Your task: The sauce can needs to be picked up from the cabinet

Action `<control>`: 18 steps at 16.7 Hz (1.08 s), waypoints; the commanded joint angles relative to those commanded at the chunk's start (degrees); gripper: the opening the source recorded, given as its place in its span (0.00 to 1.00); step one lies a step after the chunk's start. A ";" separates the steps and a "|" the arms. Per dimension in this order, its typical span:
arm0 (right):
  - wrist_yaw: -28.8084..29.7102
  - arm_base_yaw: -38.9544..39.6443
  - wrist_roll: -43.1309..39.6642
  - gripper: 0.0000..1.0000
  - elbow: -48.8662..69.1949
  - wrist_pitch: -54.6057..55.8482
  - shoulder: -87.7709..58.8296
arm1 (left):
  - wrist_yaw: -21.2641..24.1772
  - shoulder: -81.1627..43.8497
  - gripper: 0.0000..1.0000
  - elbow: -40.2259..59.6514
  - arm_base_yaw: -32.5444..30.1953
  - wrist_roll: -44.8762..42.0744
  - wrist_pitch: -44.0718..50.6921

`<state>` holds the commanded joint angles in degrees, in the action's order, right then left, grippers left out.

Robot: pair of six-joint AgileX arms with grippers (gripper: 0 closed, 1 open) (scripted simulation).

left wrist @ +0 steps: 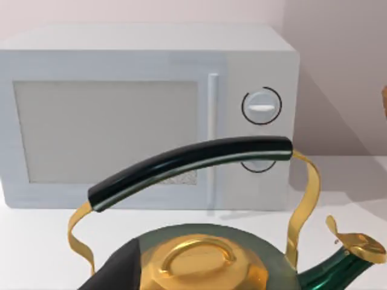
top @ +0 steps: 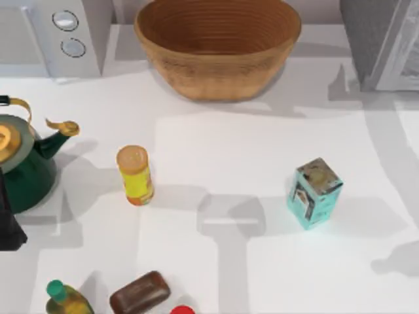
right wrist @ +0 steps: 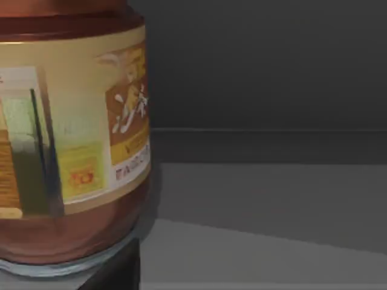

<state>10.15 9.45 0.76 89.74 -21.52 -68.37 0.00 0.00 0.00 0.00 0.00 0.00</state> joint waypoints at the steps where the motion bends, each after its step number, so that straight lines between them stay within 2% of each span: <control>1: 0.34 0.34 0.04 1.00 3.19 -0.73 -2.38 | 0.00 0.00 1.00 0.00 0.00 0.00 0.00; 5: 1.10 1.11 0.14 1.00 9.89 -2.35 -7.54 | 0.00 0.00 1.00 0.00 0.00 0.00 0.00; 12: 2.04 1.86 0.07 1.00 10.51 -2.09 -8.08 | 0.00 0.00 1.00 0.00 0.00 0.00 0.00; 18: 15.16 14.49 -0.01 1.00 13.58 0.02 -13.36 | 0.00 0.00 1.00 0.00 0.00 0.00 0.00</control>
<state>25.31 23.94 0.75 103.33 -21.51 -81.72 0.00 0.00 0.00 0.00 0.00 0.00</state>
